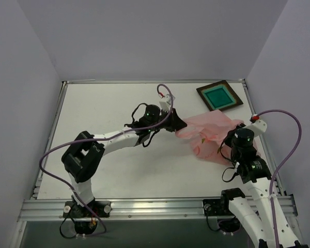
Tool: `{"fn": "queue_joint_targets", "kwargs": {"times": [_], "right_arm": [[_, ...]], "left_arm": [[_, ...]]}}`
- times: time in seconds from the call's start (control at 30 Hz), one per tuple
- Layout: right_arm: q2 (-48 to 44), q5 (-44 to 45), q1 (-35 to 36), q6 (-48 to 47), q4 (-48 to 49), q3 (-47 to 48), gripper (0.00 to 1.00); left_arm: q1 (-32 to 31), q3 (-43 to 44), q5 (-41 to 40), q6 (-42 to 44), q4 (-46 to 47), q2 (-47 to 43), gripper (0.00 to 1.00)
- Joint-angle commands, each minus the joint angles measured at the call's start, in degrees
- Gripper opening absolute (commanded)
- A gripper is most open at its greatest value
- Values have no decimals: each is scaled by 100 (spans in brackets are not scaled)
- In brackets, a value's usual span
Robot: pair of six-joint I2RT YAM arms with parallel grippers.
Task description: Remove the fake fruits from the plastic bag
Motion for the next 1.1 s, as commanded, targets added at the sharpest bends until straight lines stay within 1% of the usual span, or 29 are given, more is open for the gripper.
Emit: {"fn": "queue_joint_targets", "kwargs": {"times": [0.0, 0.1, 0.13, 0.2, 0.23, 0.27, 0.33, 0.37, 0.4, 0.43, 0.47, 0.5, 0.53, 0.6, 0.67, 0.73, 0.77, 0.83, 0.87, 0.9, 0.97, 1.0, 1.03, 1.07], "right_arm": [[222, 2, -171, 569, 62, -182, 0], [852, -445, -558, 799, 421, -305, 0], [1012, -568, -654, 835, 797, -410, 0], [1529, -893, -1040, 923, 1089, -630, 0], [1645, -947, -1233, 940, 1412, -701, 0], [1751, -991, -1610, 941, 1633, -849, 0], [1997, -1140, -2016, 923, 2176, -973, 0], [2311, -1280, -2427, 897, 2441, -1087, 0], [2567, -1508, -2596, 853, 2757, -1097, 0], [2813, -1936, -2746, 1001, 3108, -1053, 0], [3094, -2123, -2825, 1098, 3321, -1027, 0], [3575, -2238, -2826, 1160, 3584, -966, 0], [3763, -2248, -2809, 1239, 3882, -904, 0], [4105, -2179, -2800, 1398, 4052, -781, 0], [4125, -1609, -2879, 1302, 3886, -526, 0], [3932, -1711, -2984, 1144, 3833, -325, 0], [3853, -1973, -2950, 899, 3754, -210, 0], [3590, -1915, -2687, 783, 3325, -25, 0], [3449, -1810, -2590, 765, 3279, -51, 0], [3196, -1800, -2502, 782, 3253, -120, 0], [3001, -1905, -2352, 800, 3086, -305, 0], [2808, -2097, -2334, 817, 2981, -367, 0], [2676, -2195, -2325, 704, 2815, -437, 0], [2483, -2230, -2299, 642, 2700, -525, 0]], "left_arm": [[-247, -592, -344, -219, 638, -660, 2], [-467, -1137, -889, -87, 524, -1379, 2], [-520, -1226, -1108, -61, 454, -1512, 2], [-661, -1453, -1241, -34, 400, -1776, 2], [-696, -1525, -1302, -43, 383, -1838, 2], [-723, -1586, -1399, -112, 391, -1882, 2], [-819, -1771, -1470, -183, 479, -2014, 2], [-855, -1815, -1557, -218, 479, -2102, 2], [-890, -1841, -1584, -227, 462, -2146, 2], [-968, -1876, -1619, -219, 383, -2199, 3], [-1004, -1877, -1698, -166, 322, -2252, 2], [-1056, -1877, -1742, -131, 173, -2322, 2], [-1127, -1851, -1786, -70, 102, -2340, 2], [-1241, -1842, -1856, -78, 49, -2305, 2], [-1338, -1868, -1857, -174, 101, -2244, 2], [-1373, -1833, -1813, -166, 180, -2121, 2], [-1382, -1711, -1795, -87, 172, -2077, 2], [-1374, -1509, -1874, 123, -91, -1989, 2], [-1365, -1194, -1979, 403, -275, -1962, 2], [-1339, -1026, -2058, 484, -572, -1875, 3], [-1312, -666, -1840, 703, -724, -1726, 10], [-1321, -307, -1796, 757, -925, -1568, 21], [-1329, -147, -1639, 844, -1005, -1480, 33], [-1329, -6, -1559, 897, -1084, -1400, 47]]}}
